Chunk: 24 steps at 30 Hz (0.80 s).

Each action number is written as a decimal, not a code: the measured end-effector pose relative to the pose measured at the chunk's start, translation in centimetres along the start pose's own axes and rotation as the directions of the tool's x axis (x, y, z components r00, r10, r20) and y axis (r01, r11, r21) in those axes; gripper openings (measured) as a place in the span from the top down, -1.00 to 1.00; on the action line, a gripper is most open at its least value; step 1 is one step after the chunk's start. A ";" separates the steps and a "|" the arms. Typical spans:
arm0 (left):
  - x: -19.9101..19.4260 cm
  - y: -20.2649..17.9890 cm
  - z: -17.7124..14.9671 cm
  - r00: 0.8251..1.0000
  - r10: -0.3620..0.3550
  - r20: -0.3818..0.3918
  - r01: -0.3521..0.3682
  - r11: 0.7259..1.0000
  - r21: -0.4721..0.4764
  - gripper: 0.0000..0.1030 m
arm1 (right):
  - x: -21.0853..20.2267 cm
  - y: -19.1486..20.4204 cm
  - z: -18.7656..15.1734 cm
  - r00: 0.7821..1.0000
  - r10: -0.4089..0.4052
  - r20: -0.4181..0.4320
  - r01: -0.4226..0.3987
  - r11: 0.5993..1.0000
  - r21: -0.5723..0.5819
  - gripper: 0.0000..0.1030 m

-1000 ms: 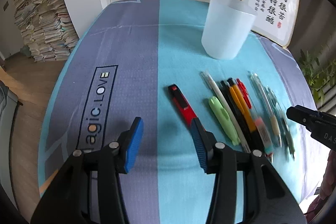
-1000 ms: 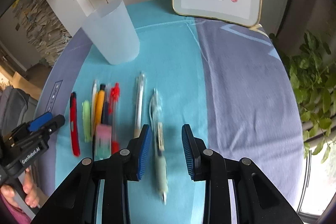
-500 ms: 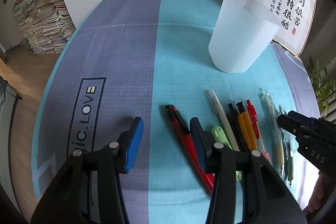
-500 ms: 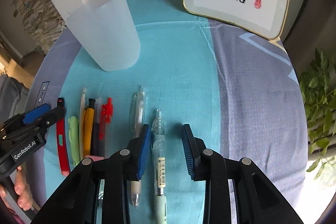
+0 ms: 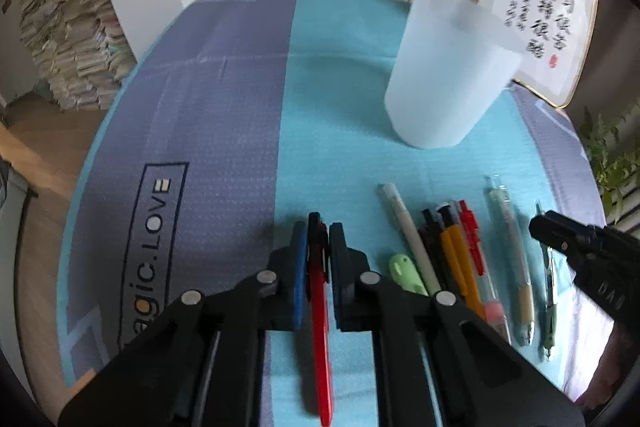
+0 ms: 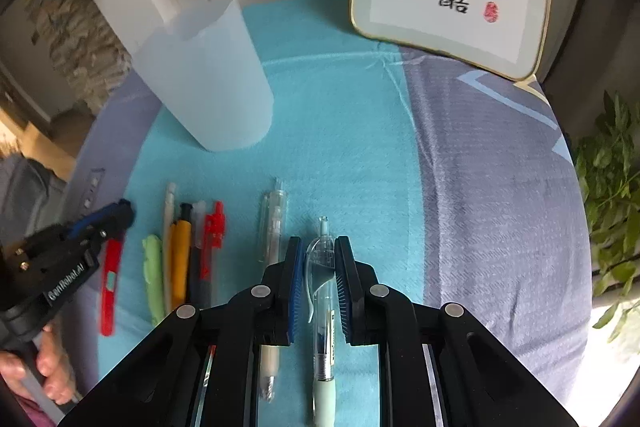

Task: Organize stationery
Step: 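Grasp the red utility knife with the left tool while the right grasps the clear mint-grip pen, then lift the red knife with the left tool while the right lifts the clear pen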

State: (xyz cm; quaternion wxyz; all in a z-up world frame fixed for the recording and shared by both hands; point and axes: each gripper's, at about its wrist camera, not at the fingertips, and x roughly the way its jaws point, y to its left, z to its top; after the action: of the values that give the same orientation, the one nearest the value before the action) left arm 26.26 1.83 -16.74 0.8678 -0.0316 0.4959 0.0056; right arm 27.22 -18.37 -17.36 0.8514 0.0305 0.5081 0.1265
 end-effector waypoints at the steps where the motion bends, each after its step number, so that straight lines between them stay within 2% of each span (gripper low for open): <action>1: -0.6 0.0 -0.1 1.000 -0.011 0.013 0.011 1.000 0.004 0.84 | -0.4 -0.2 0.0 1.000 0.004 0.009 -0.004 1.000 0.005 0.68; 8: -4.3 -0.7 -0.7 0.995 -0.014 0.104 0.008 0.998 0.062 0.83 | -4.2 -0.7 -0.5 0.995 0.025 0.094 -0.027 0.999 0.019 0.68; 11: -3.9 -0.2 -1.0 0.996 -0.015 0.086 0.010 0.998 0.058 0.79 | -4.9 -1.0 -1.0 0.995 0.022 0.100 -0.026 0.999 0.043 0.68; 15: -2.8 -0.4 -1.4 0.998 0.014 0.054 -0.017 0.998 0.067 0.52 | -5.4 -1.2 -1.7 0.994 0.035 0.101 -0.041 0.998 0.055 0.68; 20: -2.2 -0.8 -1.7 0.997 0.043 0.059 -0.049 0.994 0.097 0.50 | -5.6 -1.1 -1.9 0.994 0.040 0.103 -0.046 0.997 0.055 0.68; 24: -1.4 0.5 -2.0 0.997 0.072 0.039 -0.074 0.994 0.075 0.47 | -5.4 -1.0 -1.9 0.994 0.044 0.097 -0.049 0.997 0.054 0.68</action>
State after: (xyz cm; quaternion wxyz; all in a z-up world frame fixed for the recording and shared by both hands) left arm 23.80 2.28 -16.55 0.8764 0.0200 0.4808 0.0188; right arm 23.38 -20.84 -13.85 0.8703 0.0722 0.4694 0.1305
